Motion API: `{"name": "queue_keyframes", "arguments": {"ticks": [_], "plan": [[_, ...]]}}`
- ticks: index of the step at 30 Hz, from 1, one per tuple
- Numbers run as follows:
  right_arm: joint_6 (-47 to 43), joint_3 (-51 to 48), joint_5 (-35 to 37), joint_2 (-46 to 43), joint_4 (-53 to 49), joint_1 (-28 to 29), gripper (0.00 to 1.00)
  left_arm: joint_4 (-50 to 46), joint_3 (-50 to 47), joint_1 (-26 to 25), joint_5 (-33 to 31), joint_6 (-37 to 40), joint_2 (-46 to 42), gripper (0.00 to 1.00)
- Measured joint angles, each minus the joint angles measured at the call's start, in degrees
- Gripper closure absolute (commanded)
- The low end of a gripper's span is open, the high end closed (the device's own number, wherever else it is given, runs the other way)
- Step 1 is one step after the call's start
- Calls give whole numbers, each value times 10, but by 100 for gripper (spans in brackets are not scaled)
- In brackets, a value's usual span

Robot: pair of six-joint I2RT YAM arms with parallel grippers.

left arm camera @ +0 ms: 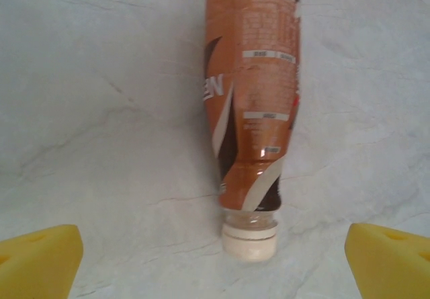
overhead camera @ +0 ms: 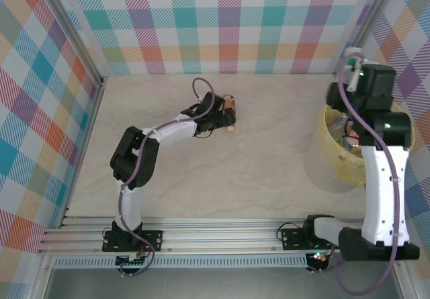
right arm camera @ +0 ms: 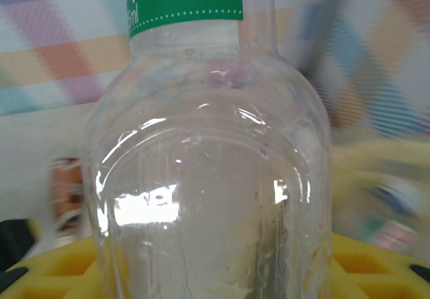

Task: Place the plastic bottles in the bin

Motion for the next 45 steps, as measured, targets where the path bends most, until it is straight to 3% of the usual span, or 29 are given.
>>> {"name": "queue_keyframes", "arguments": {"ticks": [6, 10, 13, 15, 18, 23, 27, 32, 35, 39, 45], "plan": [[0, -1, 66, -30, -80, -142, 48, -40, 78, -7, 4, 14, 54, 0], [2, -35, 94, -24, -107, -193, 42, -70, 120, -17, -10, 23, 84, 0], [7, -61, 94, -8, -117, -214, 31, -89, 156, -27, -23, 27, 111, 0], [10, -69, 90, 3, -122, -217, 15, -100, 179, -32, -30, 27, 130, 0], [16, -67, 95, 13, -124, -217, 2, -115, 205, -38, -42, 27, 155, 0], [27, -44, 95, 14, -126, -217, 0, -137, 218, -44, -57, 27, 179, 1], [37, -40, -7, -21, -103, -216, 0, -150, 223, -44, -63, 28, 189, 6], [81, -79, -283, -88, -7, -207, 0, -156, 247, -44, -70, 31, 201, 14], [115, -112, -413, -99, 58, -182, 0, -158, 257, -44, -72, 35, 211, 28], [139, -145, -486, -85, 107, -137, 0, -171, 265, -43, -81, 40, 217, 44], [163, -176, -510, -58, 150, -76, 0, -160, 252, -43, -73, 53, 211, 62]]}}
